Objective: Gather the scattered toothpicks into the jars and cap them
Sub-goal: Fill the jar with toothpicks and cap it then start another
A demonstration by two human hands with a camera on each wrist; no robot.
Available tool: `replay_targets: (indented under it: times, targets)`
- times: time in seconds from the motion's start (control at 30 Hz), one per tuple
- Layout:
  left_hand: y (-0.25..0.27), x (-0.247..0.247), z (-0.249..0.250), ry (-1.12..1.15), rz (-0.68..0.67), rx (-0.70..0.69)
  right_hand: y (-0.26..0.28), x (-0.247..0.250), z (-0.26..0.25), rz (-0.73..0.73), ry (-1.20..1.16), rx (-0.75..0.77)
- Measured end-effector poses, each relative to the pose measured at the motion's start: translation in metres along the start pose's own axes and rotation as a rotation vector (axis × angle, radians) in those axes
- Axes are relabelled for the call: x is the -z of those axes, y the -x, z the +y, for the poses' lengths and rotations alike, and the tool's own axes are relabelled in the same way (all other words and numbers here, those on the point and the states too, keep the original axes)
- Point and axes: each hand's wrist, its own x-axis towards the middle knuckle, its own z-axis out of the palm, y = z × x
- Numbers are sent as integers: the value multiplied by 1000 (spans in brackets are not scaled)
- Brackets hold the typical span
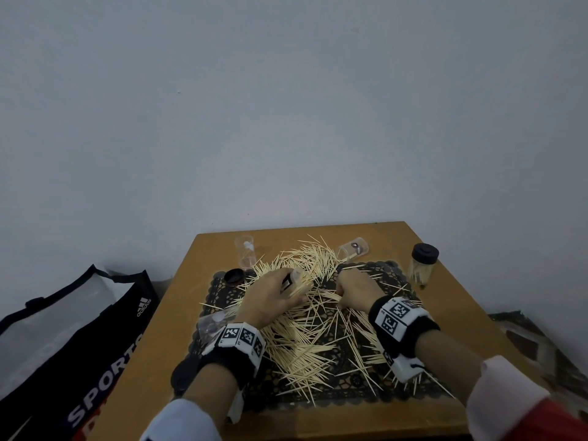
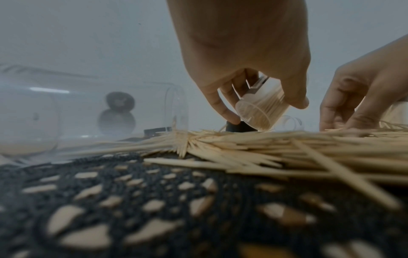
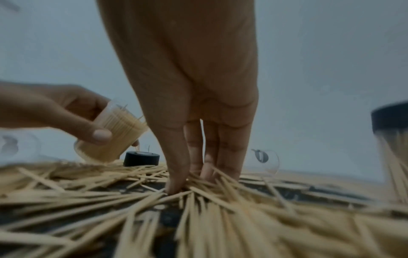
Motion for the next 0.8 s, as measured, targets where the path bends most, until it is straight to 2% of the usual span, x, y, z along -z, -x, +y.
replay_targets:
  times: [0.17, 0.33, 0.7, 0.8]
  targets:
    - [0, -1, -2, 10, -6, -2, 1, 2, -4, 40, 120, 26]
    - [0, -1, 0, 1, 3, 3, 4, 4, -3, 46, 94, 28]
    - [1, -1, 0, -5, 9, -4, -5, 10, 19, -19, -353, -51]
    - [1, 0, 0, -3, 5, -8, -5, 16, 18, 10, -523, -55]
